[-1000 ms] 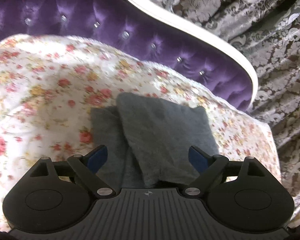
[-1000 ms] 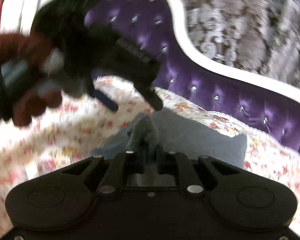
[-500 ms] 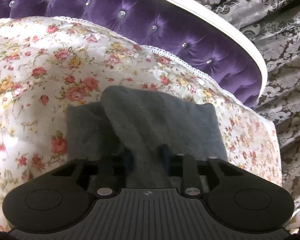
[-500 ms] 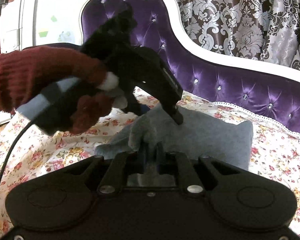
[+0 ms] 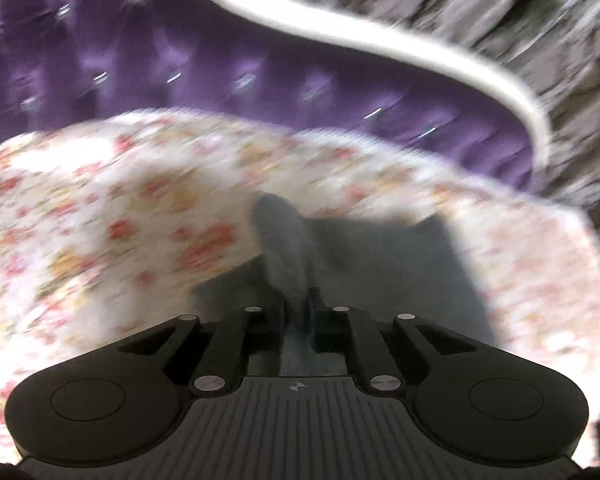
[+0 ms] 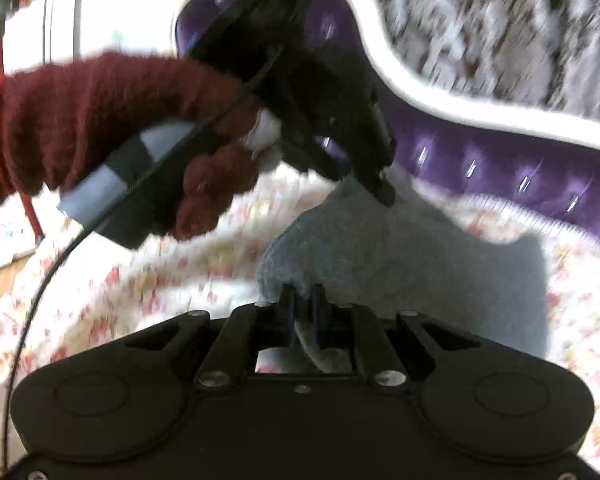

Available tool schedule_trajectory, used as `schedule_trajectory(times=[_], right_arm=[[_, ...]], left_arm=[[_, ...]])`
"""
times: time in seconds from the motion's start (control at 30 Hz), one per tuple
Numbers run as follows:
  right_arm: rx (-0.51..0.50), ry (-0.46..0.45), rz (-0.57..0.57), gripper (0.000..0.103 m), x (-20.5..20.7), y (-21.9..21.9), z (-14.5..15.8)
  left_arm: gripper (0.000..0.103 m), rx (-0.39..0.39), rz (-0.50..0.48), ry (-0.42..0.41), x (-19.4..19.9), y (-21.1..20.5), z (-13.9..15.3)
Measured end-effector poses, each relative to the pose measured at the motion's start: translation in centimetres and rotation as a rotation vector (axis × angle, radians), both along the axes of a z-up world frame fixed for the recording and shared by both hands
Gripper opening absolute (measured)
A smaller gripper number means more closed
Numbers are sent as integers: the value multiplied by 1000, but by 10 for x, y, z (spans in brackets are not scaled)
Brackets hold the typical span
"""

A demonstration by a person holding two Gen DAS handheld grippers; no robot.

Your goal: Fold small clothes

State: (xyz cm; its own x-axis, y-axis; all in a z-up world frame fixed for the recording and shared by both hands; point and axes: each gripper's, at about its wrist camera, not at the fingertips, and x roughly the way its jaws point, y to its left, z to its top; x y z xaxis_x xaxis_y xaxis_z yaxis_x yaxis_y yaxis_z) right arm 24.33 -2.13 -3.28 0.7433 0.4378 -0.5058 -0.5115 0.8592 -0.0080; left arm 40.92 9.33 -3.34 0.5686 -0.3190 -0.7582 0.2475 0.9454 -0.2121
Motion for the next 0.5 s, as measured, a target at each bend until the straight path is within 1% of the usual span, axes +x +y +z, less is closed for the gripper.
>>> schedule_trajectory(times=[0.03, 0.07, 0.1, 0.13, 0.17, 0.2, 0.23, 0.3, 0.33, 0.37, 0.4, 0.47, 0.5], right_arm=[[1, 41, 10, 26, 4, 3, -6], [11, 67, 15, 26, 6, 3, -11], [24, 79, 22, 30, 5, 0, -13], [38, 84, 32, 33, 2, -4, -13], [58, 86, 47, 48, -1, -9, -12], [87, 91, 70, 62, -4, -16, -9], [115, 96, 86, 67, -7, -24, -7], [158, 102, 91, 69, -10, -40, 0], [178, 100, 87, 69, -11, -47, 4], [201, 98, 79, 73, -12, -57, 7], [226, 95, 66, 78, -13, -66, 10], [268, 87, 39, 81, -13, -83, 17], [277, 79, 21, 81, -13, -90, 19]], left_arm=[[31, 32, 10, 18, 1, 2, -9], [37, 53, 18, 27, 0, 4, -16], [39, 61, 25, 20, -3, 7, -21], [45, 57, 35, 9, -7, 11, -21], [48, 50, 52, 2, -11, 15, -21], [49, 44, 70, -8, -16, 18, -18], [49, 37, 77, -26, -21, 20, -13], [52, 43, 73, -86, -35, 18, -1], [57, 50, 66, -119, -41, 11, 6], [65, 49, 53, -153, -49, 8, 12], [67, 41, 34, -179, -56, 4, 16], [69, 21, 5, -207, -68, -5, 19], [69, 17, -14, -216, -74, -11, 18]])
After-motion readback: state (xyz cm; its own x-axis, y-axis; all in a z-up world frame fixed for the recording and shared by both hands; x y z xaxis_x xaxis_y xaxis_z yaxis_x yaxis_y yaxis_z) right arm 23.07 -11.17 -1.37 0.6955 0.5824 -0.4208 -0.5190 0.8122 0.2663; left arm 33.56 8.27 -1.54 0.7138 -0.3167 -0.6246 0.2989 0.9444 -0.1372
